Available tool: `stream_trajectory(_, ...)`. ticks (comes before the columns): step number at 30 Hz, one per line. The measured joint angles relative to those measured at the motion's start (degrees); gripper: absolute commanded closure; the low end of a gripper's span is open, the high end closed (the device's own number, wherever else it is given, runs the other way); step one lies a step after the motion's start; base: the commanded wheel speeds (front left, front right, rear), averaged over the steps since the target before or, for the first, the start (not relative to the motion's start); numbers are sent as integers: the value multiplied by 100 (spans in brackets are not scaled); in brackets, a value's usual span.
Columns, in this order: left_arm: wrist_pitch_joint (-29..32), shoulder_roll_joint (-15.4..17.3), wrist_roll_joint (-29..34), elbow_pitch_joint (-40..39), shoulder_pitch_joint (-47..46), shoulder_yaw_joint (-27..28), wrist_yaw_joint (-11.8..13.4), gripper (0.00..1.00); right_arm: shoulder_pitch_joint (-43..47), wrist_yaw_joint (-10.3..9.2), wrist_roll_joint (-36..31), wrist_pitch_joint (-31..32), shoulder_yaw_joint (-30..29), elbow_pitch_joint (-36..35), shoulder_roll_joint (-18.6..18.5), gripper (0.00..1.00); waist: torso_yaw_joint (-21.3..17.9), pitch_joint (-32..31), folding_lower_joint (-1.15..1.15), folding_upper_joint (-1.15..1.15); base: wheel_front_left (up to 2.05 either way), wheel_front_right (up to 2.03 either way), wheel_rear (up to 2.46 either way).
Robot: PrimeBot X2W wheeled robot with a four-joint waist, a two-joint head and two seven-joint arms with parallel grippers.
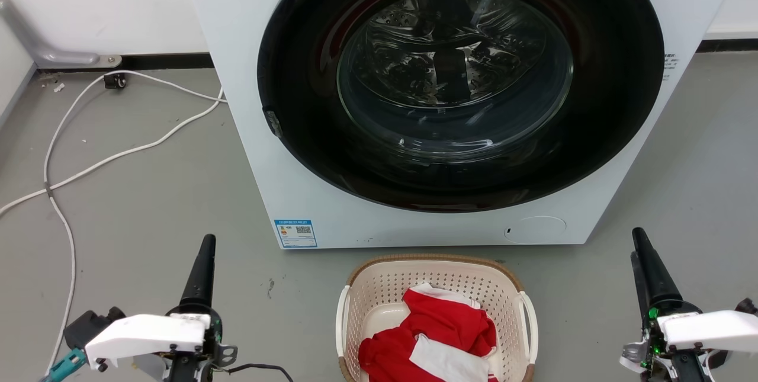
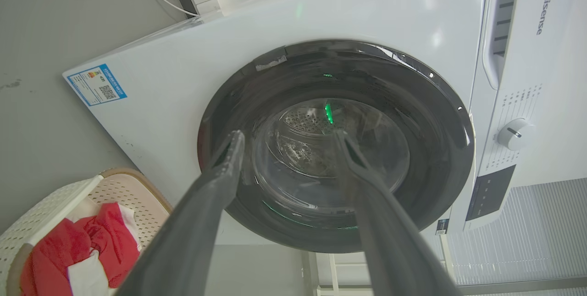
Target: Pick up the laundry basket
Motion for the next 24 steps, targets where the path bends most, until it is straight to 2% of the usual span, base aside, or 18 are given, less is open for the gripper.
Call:
stream_trajectory(6, -114, 0, 594, -198, 47, -136, 155, 0, 25, 1, -649, -129, 48, -233, 0, 0, -4, 2, 0, 0, 0, 0, 0)
stream_trajectory(7, -163, 0, 843, -253, 73, -201, 213, 0, 71, 1, -946, -179, 85, -328, 0, 0, -4, 2, 0, 0, 0, 0, 0)
stream_trajectory(8, -163, 0, 843, -253, 73, -201, 213, 0, 71, 1, -946, -179, 85, -328, 0, 0, -4, 2, 0, 0, 0, 0, 0)
stream_trajectory(9, -231, 0, 1201, -330, 85, -294, 291, 0, 101, 1, -1359, -248, 136, -439, 0, 0, -4, 2, 1, 0, 0, 0, 0)
stream_trajectory(13, -309, 2, 1670, -414, 99, -408, 391, 0, 152, 1, -1873, -335, 204, -576, 0, 0, -1, 0, 0, 0, 0, 0, 0)
stream_trajectory(24, -545, 4, 2711, -591, 171, -664, 583, 0, 307, 1, -3026, -554, 356, -818, -1, 0, 5, 1, 0, 0, 0, 0, 0)
